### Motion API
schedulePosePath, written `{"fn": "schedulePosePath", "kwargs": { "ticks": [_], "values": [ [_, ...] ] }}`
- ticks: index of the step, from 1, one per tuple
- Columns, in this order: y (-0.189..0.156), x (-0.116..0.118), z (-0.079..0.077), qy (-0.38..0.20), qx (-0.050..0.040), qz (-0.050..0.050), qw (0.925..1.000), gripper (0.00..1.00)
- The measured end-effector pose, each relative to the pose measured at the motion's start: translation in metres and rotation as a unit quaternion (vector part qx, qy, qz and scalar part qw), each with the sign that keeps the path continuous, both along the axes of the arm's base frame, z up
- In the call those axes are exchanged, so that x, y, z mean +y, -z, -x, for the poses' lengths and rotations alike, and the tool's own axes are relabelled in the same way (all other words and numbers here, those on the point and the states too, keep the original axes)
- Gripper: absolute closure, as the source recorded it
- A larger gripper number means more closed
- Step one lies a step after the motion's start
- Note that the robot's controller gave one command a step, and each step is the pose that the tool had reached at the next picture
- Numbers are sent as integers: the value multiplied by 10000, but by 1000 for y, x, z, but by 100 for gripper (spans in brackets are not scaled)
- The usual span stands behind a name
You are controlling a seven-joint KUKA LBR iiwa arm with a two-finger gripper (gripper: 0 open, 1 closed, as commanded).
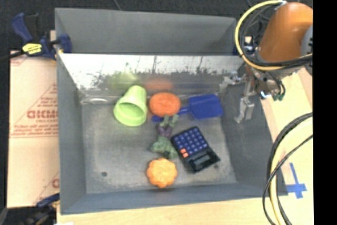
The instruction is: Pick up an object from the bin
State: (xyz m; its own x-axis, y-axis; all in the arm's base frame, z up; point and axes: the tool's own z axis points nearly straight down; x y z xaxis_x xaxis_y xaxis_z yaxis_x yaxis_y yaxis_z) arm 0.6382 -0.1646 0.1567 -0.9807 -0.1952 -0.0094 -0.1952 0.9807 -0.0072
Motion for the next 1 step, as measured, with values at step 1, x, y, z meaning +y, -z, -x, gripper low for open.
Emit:
{"fn": "schedulePosePath", "kwargs": {
  "ticks": [1],
  "values": [
    [56, 32, -2, -1034, 28, -14, 9946, 0]
  ]
}}
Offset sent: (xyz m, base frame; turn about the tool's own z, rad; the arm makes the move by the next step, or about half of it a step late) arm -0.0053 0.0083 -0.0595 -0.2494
